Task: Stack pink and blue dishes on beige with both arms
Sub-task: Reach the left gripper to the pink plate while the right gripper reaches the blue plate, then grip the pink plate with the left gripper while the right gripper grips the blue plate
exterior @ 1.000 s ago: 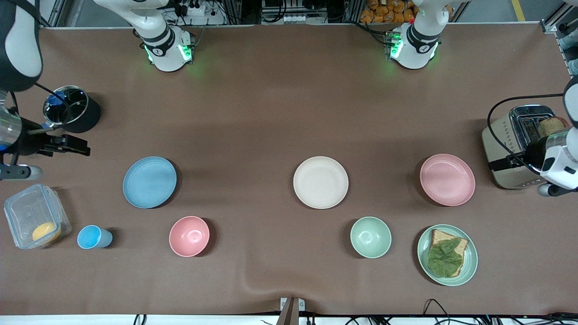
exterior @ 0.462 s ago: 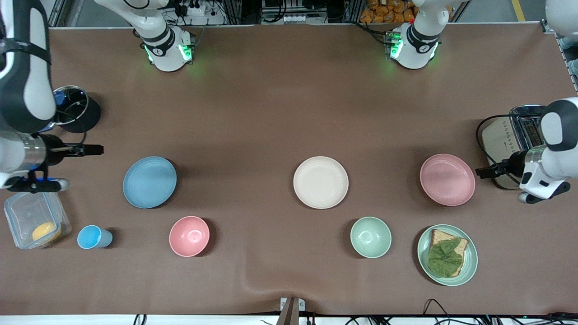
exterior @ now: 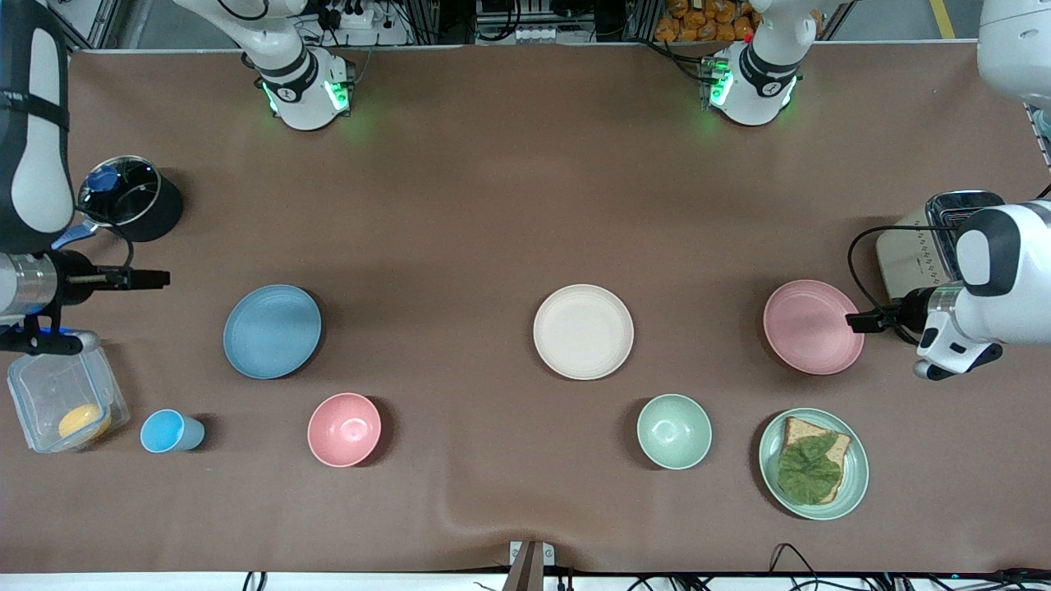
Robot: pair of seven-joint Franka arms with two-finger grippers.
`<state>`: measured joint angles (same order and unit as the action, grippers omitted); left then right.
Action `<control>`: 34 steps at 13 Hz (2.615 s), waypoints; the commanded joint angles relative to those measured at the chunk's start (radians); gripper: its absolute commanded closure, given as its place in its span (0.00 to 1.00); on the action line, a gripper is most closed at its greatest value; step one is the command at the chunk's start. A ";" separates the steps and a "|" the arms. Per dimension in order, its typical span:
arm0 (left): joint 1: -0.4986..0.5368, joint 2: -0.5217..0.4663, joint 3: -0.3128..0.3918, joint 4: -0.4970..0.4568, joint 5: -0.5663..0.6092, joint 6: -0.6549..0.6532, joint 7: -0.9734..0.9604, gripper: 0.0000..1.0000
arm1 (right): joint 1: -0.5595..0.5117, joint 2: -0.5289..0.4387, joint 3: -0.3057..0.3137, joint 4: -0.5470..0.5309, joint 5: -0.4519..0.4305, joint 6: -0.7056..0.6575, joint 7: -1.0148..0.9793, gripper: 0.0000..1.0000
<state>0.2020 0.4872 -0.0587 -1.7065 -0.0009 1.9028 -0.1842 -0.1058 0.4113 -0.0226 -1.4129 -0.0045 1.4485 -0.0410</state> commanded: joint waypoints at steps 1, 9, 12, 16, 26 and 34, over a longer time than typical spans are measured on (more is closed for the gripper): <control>0.016 0.048 -0.003 -0.004 -0.010 0.039 -0.003 0.00 | -0.048 0.093 0.016 0.009 -0.015 0.049 -0.006 0.00; 0.053 0.094 -0.001 -0.070 0.036 0.154 0.049 0.00 | 0.084 0.124 0.016 0.167 -0.271 0.108 -0.001 0.00; 0.056 0.103 -0.003 -0.085 0.090 0.162 0.081 0.00 | 0.061 0.129 0.018 0.161 -0.260 0.239 0.029 0.00; 0.062 0.119 -0.003 -0.090 0.090 0.174 0.134 0.13 | 0.104 0.201 0.021 0.137 -0.247 0.171 0.012 0.00; 0.071 0.119 -0.003 -0.107 0.090 0.210 0.164 0.89 | 0.018 0.228 0.023 -0.056 -0.020 0.219 -0.008 0.00; 0.068 0.078 -0.004 -0.088 0.090 0.197 0.183 1.00 | -0.041 0.063 0.023 -0.391 0.009 0.502 -0.057 0.00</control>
<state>0.2674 0.5969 -0.0605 -1.7948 0.0692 2.0966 -0.0166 -0.1298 0.5778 -0.0106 -1.6327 -0.0258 1.8434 -0.0844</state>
